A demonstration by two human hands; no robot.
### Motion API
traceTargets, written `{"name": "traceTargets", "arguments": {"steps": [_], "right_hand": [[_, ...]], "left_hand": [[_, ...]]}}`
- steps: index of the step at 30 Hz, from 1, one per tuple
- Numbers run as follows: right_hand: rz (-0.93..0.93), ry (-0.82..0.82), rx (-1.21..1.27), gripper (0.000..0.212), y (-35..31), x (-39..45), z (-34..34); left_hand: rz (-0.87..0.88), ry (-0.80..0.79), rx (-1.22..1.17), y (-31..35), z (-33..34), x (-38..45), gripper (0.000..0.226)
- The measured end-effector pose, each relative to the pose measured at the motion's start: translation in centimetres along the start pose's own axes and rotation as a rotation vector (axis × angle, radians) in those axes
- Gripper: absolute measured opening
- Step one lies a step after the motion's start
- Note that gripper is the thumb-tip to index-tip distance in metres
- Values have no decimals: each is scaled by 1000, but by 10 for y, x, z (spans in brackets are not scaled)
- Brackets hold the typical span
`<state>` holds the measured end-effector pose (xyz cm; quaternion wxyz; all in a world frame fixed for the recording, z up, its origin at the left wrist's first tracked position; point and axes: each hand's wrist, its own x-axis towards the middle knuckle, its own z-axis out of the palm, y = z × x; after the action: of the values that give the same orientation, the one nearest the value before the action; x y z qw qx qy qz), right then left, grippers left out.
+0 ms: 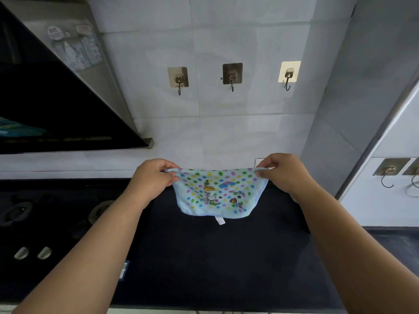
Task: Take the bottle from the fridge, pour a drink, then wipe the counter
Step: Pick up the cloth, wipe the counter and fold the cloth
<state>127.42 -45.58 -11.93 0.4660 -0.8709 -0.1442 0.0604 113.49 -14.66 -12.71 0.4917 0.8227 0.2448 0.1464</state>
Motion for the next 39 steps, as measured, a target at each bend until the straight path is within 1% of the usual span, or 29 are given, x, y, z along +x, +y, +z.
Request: {"name": "traceTargets", "arguments": {"steps": [2, 4, 5, 8, 10, 12, 16, 20, 22, 24, 27, 29, 32, 34, 39], "right_hand": [[16, -16, -13, 11, 4, 1, 2], [47, -36, -12, 10, 8, 2, 4], [59, -47, 2, 9, 11, 3, 5], [93, -69, 59, 10, 21, 6, 12], [102, -72, 39, 10, 28, 9, 18], [102, -76, 15, 11, 33, 12, 24], [56, -23, 20, 15, 34, 22, 29], [-13, 85, 29, 16, 30, 31, 29], [-25, 118, 20, 18, 34, 31, 32], [-7, 119, 14, 18, 43, 27, 39], [53, 64, -47, 16, 71, 16, 59], [103, 3, -67, 15, 97, 3, 75], [176, -105, -116, 19, 133, -26, 98], [222, -187, -162, 22, 155, -48, 110], [312, -346, -253, 17, 194, -90, 120]], "left_hand": [[-45, -59, -21, -3, 2, -2, 17], [-63, -110, 35, -10, 4, -3, 12], [-61, -128, 74, -14, 6, -3, 13], [-72, -130, 107, -25, 16, 1, 11], [-83, -130, 121, -30, 25, 4, 7], [-80, -134, 140, -34, 33, 7, 10], [3, -62, 200, -37, 41, 19, 17], [75, 68, 165, -28, 42, 25, 16], [95, 83, 192, -27, 46, 25, 17], [79, 48, 220, -34, 51, 22, 14], [26, -38, 308, -61, 63, 12, 11], [2, -81, 355, -87, 73, 2, 12], [-50, -207, 441, -128, 88, -25, 14], [-109, -294, 456, -155, 95, -46, 16], [-189, -453, 455, -201, 99, -86, 10]]}}
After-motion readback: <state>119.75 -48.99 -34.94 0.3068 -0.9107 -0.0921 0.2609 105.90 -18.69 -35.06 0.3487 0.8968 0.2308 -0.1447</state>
